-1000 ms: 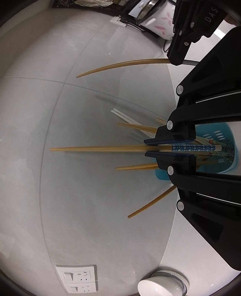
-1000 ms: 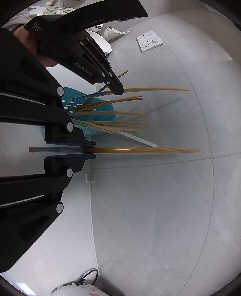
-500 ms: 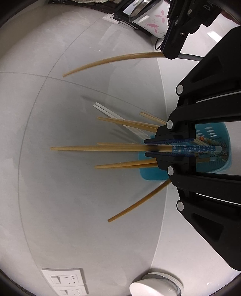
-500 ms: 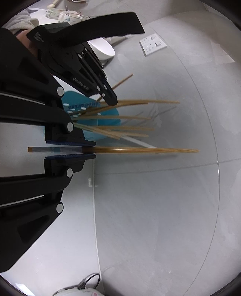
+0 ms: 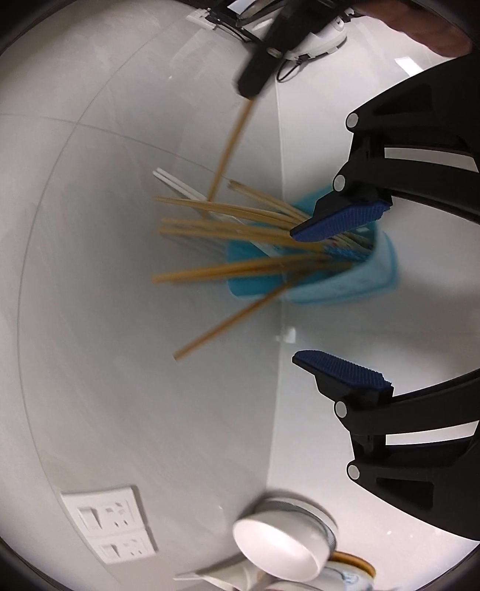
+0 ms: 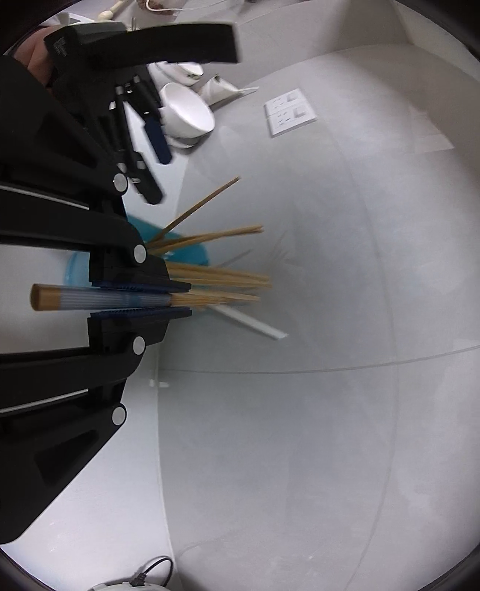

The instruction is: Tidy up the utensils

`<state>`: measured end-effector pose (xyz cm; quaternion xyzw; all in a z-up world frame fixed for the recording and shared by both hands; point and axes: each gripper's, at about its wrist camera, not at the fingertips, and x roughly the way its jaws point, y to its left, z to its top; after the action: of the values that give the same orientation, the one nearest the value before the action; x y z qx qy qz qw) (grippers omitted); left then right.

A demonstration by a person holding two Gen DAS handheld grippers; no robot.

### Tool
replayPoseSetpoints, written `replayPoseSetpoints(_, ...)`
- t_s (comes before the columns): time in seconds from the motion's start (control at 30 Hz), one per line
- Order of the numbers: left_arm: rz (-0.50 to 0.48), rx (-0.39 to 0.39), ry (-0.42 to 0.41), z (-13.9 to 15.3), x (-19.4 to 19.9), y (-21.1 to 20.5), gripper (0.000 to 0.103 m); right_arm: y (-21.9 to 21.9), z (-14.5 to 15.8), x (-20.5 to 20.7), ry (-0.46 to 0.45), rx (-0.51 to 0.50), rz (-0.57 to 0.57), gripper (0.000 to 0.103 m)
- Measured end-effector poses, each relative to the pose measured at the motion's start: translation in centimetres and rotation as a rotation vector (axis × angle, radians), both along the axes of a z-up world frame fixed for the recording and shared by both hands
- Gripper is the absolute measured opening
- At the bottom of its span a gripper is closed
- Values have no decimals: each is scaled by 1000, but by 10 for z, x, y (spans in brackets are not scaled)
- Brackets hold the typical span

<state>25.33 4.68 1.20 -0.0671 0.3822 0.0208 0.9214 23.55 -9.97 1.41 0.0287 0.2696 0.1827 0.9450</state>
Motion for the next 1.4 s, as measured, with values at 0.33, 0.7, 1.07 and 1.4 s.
replayPoseSetpoints(0.33,50,-6,-10,8,-20,19,61,-8,26,-18,-74,8,-4,7)
replayPoseSetpoints(0.7,44,-7,-37,31,-23,19,76,-16,51,-49,-99,7,13,7)
replayPoseSetpoints(1.07,51,4,-33,38,-38,29,97,-15,59,-73,35,-47,118,7)
replayPoseSetpoints(1.4,63,0,2,31,-42,40,97,7,39,-70,163,-83,191,7)
